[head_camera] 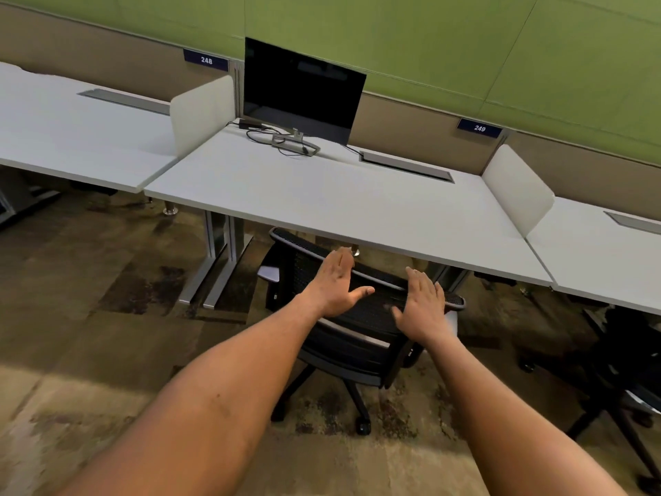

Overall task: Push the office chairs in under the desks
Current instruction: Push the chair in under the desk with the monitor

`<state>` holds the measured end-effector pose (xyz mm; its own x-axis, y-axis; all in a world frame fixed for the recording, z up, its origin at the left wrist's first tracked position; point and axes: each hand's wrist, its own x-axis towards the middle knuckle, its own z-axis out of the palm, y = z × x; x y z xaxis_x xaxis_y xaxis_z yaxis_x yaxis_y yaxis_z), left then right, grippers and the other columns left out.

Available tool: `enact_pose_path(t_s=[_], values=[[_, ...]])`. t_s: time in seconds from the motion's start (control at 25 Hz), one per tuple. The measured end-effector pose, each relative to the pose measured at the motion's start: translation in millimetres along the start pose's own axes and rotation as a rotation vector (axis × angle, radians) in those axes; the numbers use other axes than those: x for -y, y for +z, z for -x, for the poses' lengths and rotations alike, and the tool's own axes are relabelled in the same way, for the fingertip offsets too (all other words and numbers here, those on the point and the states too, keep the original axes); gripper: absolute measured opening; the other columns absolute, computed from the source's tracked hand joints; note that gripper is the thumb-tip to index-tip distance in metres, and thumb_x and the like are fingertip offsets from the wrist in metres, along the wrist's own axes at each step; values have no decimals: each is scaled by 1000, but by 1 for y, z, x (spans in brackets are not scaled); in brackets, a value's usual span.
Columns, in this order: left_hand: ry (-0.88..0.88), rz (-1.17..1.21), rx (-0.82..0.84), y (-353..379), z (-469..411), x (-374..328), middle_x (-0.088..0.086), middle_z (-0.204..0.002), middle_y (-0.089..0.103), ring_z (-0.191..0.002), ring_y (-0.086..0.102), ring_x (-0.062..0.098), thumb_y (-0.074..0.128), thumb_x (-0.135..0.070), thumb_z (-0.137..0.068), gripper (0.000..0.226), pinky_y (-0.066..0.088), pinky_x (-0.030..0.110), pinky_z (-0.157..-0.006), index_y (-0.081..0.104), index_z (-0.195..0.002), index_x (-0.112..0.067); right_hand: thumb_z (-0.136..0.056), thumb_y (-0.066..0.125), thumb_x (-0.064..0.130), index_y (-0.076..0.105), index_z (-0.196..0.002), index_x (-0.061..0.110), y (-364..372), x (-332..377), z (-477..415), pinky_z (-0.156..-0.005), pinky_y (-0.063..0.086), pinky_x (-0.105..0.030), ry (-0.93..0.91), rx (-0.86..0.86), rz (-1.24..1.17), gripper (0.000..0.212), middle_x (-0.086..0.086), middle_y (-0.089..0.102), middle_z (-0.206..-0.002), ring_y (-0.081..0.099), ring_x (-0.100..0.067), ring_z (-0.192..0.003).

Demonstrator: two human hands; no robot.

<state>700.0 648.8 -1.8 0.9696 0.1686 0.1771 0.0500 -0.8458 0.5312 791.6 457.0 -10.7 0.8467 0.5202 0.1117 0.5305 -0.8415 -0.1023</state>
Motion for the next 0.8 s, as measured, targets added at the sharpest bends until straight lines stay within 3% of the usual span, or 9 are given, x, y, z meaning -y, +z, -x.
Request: enact_pose_path(t_s=[0.08, 0.24, 0.36, 0.48, 0.8], values=[[3, -50, -100, 3, 18, -3, 17, -153, 17, -146, 6, 28, 49, -54, -91, 75, -3, 32, -118, 26, -140, -1, -89, 58, 46, 10, -151, 11, 6, 3, 22, -117, -7, -40, -21, -61, -9, 86, -11, 12, -159, 2, -24, -147], [-25, 12, -231, 20, 97, -16, 17, -143, 39, -142, 24, 28, 58, -41, -91, 58, 13, 33, -120, 44, -130, -1, -92, 55, 38, 18, -150, 6, 20, 28, 82, -119, -1, -43, 13, -161, -66, 75, -13, 17, -158, 6, -24, -147], [-117, 43, -201, 41, 170, -22, 15, -131, 49, -133, 39, 28, 60, -40, -90, 54, 25, 33, -116, 49, -126, -2, -93, 55, 34, 26, -147, 6, 27, 46, 128, -117, 10, -49, 3, -65, -141, 67, -10, 30, -153, 18, -23, -144], [-229, 42, -179, 58, 247, -35, 17, -131, 52, -132, 40, 28, 60, -39, -90, 54, 23, 31, -114, 49, -128, -1, -94, 54, 38, 31, -143, 8, 32, 59, 180, -114, 20, -52, -47, 21, -137, 62, -10, 37, -148, 27, -25, -140], [-489, -21, -232, 84, 426, -80, 18, -135, 47, -130, 39, 30, 55, -42, -93, 57, 30, 36, -111, 45, -131, -2, -94, 52, 43, 42, -134, 12, 39, 88, 331, -109, 26, -55, -200, 143, -160, 52, -6, 42, -143, 32, -25, -136]])
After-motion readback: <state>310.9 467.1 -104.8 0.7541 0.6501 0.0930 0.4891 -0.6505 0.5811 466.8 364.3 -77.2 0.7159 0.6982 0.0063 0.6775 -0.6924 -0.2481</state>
